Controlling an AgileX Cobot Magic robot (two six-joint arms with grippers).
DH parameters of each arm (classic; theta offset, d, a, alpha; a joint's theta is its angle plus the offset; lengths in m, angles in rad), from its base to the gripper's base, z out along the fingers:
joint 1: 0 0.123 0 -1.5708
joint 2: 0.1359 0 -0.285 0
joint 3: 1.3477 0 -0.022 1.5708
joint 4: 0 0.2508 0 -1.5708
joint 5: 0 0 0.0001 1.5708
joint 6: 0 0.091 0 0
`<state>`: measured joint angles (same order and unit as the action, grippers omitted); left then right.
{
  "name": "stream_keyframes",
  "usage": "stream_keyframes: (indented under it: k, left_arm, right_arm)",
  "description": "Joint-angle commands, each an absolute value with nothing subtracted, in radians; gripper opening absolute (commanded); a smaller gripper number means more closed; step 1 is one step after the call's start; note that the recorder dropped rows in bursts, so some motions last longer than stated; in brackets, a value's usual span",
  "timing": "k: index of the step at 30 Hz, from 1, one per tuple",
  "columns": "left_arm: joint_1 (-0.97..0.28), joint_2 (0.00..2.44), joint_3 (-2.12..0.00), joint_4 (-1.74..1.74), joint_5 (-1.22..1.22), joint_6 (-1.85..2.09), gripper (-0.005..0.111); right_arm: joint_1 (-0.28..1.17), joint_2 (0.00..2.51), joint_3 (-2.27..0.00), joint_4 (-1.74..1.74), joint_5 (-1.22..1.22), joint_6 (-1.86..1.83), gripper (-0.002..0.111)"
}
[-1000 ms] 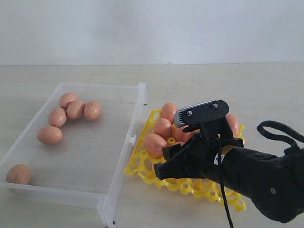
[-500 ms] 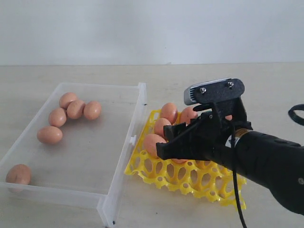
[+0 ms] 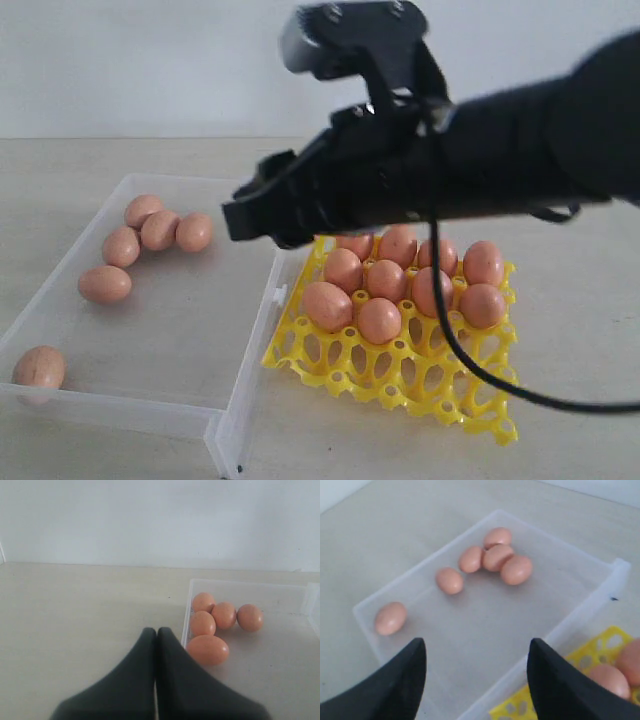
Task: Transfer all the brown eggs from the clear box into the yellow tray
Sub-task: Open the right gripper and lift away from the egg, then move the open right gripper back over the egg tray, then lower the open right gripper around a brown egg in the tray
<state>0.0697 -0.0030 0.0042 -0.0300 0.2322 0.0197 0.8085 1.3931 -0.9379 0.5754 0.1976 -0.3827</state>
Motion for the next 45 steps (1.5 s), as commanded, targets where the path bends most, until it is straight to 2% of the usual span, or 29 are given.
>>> stream_keyframes:
  k: [1,9,19,30,45]
  left_arm:
    - [0.071,0.000,0.000,-0.035,0.232,0.020,-0.004]
    - [0.071,0.000,0.000,-0.035,0.232,0.020,-0.004]
    - [0.071,0.000,0.000,-0.035,0.232,0.020,-0.004]
    - [0.071,0.000,0.000,-0.035,0.232,0.020,-0.004]
    - [0.071,0.000,0.000,-0.035,0.232,0.020,-0.004]
  right_arm:
    - [0.810,1.549,-1.215,0.506,0.451,-0.398,0.057]
    - [0.892,1.960,-1.712,0.323,0.900,-0.530,0.057]
    - [0.963,2.222,-2.038,0.312,0.968,-0.532,0.057]
    - [0.965,2.359,-2.248,0.216,0.850,-0.532,0.057]
    - [0.947,2.465,-2.250,0.142,0.748,-0.677,0.057]
